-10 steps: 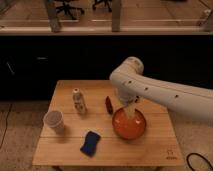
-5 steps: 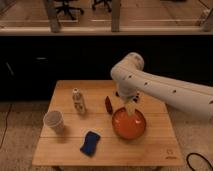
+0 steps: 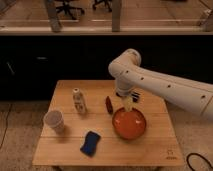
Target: Move the arm in a circular motion
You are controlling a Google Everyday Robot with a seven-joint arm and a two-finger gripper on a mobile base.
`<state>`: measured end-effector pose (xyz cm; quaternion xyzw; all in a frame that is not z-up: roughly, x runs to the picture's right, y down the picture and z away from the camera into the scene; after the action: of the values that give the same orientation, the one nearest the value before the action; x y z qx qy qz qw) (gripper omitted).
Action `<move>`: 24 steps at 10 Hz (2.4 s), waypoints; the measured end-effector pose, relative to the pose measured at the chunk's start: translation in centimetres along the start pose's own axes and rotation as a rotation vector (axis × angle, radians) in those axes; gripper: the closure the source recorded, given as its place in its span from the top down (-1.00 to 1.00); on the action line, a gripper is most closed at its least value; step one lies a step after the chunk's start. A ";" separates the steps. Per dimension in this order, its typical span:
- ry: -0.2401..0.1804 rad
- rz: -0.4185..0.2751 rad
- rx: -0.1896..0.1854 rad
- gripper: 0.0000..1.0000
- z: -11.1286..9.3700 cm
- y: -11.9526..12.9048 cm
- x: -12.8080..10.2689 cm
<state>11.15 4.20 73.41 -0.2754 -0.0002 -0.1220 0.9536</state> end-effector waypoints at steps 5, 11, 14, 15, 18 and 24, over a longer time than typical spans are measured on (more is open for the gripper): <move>-0.019 0.032 0.005 0.60 0.7 -1.7 1.6; -0.040 0.083 0.002 0.60 2.4 -2.1 6.5; -0.045 0.122 0.001 0.60 3.2 -1.8 9.8; -0.049 0.129 0.000 0.60 3.4 -1.6 10.2; -0.058 0.155 0.003 0.60 3.5 -0.3 11.6; -0.071 0.161 0.000 0.60 3.4 2.9 12.7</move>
<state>24.38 5.36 75.66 -0.2786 -0.0118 -0.0351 0.9597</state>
